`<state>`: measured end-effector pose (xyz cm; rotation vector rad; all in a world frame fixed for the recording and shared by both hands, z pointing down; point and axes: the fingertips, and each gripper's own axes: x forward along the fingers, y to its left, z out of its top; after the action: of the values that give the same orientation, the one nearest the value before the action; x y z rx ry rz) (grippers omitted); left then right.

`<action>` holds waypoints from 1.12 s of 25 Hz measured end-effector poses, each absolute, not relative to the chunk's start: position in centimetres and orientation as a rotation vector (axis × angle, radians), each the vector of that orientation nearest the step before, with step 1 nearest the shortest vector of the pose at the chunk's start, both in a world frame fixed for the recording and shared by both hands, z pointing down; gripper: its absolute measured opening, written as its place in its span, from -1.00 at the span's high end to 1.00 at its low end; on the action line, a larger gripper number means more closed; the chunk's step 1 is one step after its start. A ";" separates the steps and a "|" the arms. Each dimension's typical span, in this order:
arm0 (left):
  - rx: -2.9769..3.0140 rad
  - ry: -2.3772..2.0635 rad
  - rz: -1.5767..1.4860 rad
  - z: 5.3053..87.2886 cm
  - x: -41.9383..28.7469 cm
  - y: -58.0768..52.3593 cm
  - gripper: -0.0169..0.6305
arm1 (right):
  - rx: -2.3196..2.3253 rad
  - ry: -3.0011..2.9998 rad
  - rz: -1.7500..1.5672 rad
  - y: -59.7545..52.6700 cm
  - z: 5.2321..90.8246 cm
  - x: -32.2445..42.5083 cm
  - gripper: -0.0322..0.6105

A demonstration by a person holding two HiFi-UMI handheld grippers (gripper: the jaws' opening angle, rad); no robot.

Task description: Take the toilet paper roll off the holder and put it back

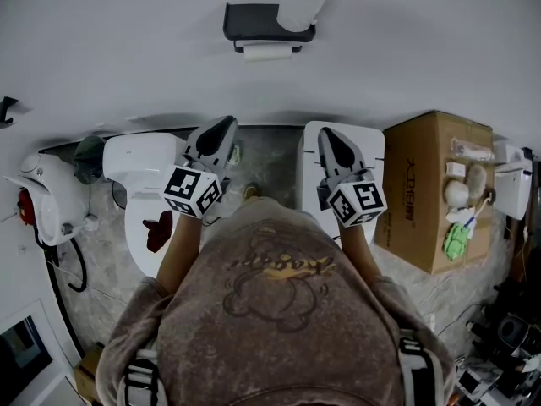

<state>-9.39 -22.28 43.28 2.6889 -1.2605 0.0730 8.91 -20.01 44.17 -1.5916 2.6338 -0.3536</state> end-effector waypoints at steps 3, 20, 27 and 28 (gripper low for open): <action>2.684 -1.271 0.088 43.5 -9.6 -22.3 0.89 | -1.580 2.642 -0.354 -20.3 44.3 8.8 0.91; 2.612 -1.311 0.044 43.2 -10.5 -22.7 0.89 | -1.526 2.656 -0.353 -21.2 44.1 8.3 0.91; 2.597 -1.320 0.028 43.1 -10.8 -22.9 0.89 | -1.515 2.664 -0.350 -21.5 44.1 7.9 0.91; 2.595 -1.321 0.027 43.1 -10.9 -22.9 0.89 | -1.513 2.665 -0.350 -21.6 44.1 7.8 0.91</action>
<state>-10.90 -22.90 43.14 2.5955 -1.3214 0.0266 7.81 -21.58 44.13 -1.5132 2.6648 -0.3498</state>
